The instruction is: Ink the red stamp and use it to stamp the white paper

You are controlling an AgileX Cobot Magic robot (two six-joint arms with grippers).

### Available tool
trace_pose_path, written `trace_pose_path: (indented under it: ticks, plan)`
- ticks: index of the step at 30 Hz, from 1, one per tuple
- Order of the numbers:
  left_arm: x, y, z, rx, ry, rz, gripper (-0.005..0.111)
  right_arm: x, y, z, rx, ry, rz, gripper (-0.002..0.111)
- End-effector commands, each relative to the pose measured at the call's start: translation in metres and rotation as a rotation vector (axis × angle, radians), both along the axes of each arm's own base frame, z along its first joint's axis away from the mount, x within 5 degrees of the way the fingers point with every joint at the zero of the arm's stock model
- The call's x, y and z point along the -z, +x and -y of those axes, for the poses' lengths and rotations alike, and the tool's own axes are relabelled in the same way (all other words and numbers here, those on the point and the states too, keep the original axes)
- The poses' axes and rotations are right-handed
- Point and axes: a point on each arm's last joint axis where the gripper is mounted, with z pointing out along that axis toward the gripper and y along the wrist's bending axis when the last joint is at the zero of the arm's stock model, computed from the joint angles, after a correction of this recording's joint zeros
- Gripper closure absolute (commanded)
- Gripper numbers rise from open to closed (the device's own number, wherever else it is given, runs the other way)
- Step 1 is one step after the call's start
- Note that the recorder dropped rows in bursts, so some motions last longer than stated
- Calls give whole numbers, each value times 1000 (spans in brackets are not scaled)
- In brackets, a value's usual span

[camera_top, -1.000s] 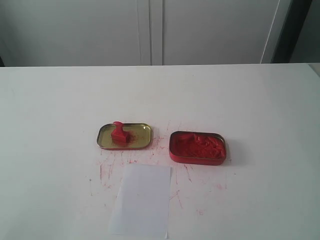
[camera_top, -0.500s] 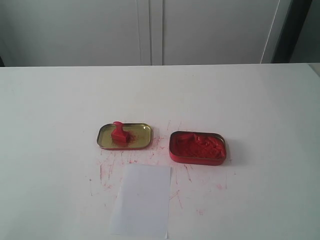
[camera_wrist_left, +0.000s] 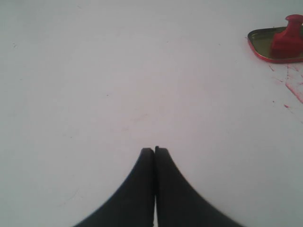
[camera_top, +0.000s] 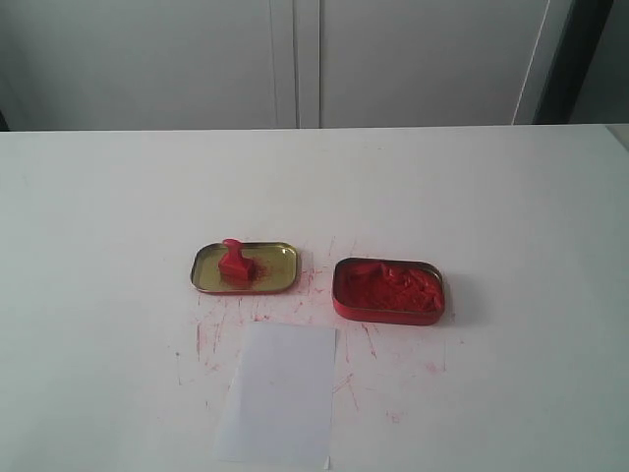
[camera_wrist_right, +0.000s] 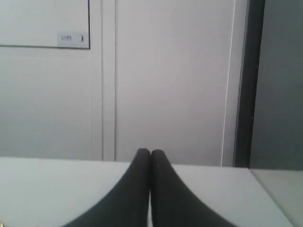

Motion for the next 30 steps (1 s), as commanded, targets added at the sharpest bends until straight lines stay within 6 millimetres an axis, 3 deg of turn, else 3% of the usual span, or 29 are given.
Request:
trace_pose_path:
  ticks: [1, 30]
  plan:
    - [1, 0, 0, -3, -2, 3, 107, -6, -2, 0, 1, 9, 87, 108]
    - [1, 0, 0, -3, -2, 3, 107, -6, -2, 0, 1, 7, 89, 108]
